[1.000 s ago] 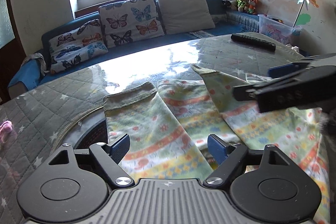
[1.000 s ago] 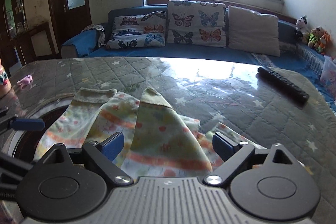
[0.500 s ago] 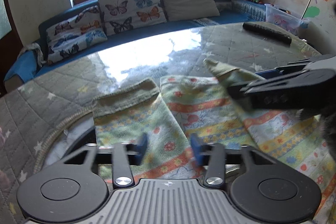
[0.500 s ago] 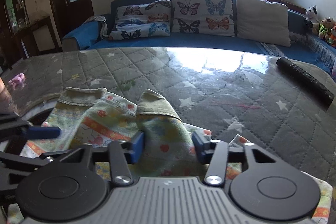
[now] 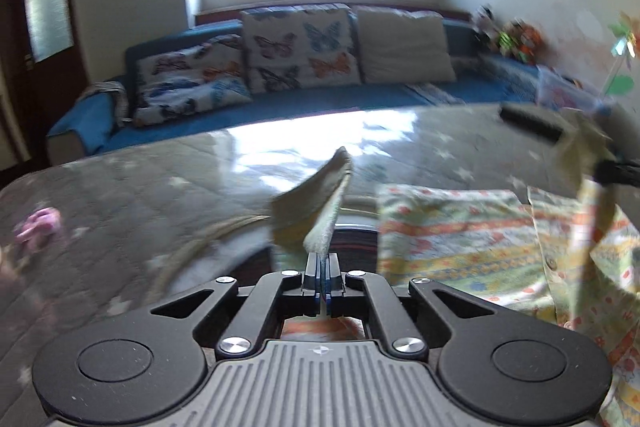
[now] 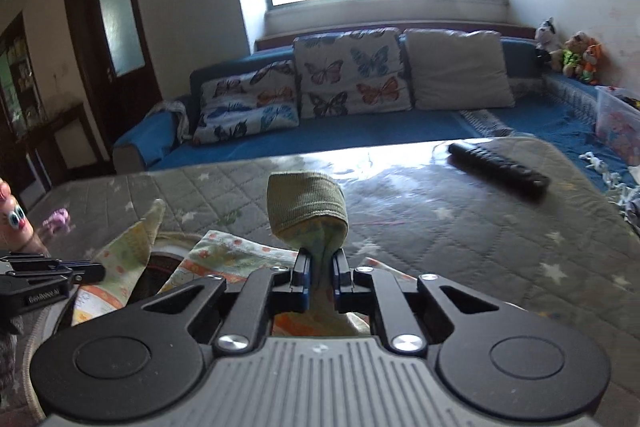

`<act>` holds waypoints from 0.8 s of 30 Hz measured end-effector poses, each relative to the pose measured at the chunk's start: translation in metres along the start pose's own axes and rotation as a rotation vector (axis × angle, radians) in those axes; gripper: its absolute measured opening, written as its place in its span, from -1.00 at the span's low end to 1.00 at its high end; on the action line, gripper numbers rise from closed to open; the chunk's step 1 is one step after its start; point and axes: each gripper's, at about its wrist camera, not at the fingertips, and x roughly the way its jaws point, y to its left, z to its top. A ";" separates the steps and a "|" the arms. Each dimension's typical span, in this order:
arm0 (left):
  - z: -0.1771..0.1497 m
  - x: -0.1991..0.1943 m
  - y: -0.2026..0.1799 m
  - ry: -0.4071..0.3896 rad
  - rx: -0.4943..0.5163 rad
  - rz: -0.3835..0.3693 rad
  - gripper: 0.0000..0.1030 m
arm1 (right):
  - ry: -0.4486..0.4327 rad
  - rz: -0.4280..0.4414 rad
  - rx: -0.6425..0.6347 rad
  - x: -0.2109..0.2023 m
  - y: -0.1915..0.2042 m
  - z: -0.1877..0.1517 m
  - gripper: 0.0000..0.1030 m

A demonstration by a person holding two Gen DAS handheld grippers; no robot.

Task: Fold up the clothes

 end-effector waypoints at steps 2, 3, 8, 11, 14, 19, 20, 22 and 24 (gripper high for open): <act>-0.005 -0.019 0.014 -0.026 -0.026 0.028 -0.96 | -0.019 -0.016 0.013 -0.021 -0.006 -0.005 -0.82; -0.007 -0.028 0.021 -0.038 -0.038 0.042 -0.96 | -0.031 -0.030 0.024 -0.036 -0.012 -0.011 -0.82; -0.024 -0.071 0.060 -0.086 -0.107 0.119 -0.99 | -0.072 -0.095 0.096 -0.091 -0.041 -0.037 -0.82; -0.038 -0.091 0.080 -0.095 -0.156 0.164 -1.00 | -0.085 -0.135 0.143 -0.115 -0.056 -0.052 -0.82; -0.048 -0.101 0.092 -0.082 -0.192 0.169 -1.00 | -0.104 -0.203 0.213 -0.140 -0.076 -0.076 -0.82; -0.050 -0.101 0.074 -0.057 -0.142 0.105 -0.96 | -0.096 -0.308 0.296 -0.167 -0.096 -0.107 -0.82; -0.048 -0.098 0.067 -0.052 -0.137 0.088 -0.94 | -0.088 -0.338 0.307 -0.170 -0.101 -0.112 -0.82; -0.042 -0.090 0.050 -0.046 -0.108 0.058 -0.92 | -0.070 -0.382 0.328 -0.173 -0.110 -0.119 -0.82; -0.037 -0.079 0.031 -0.037 -0.079 0.028 -0.69 | -0.052 -0.409 0.349 -0.175 -0.117 -0.127 -0.82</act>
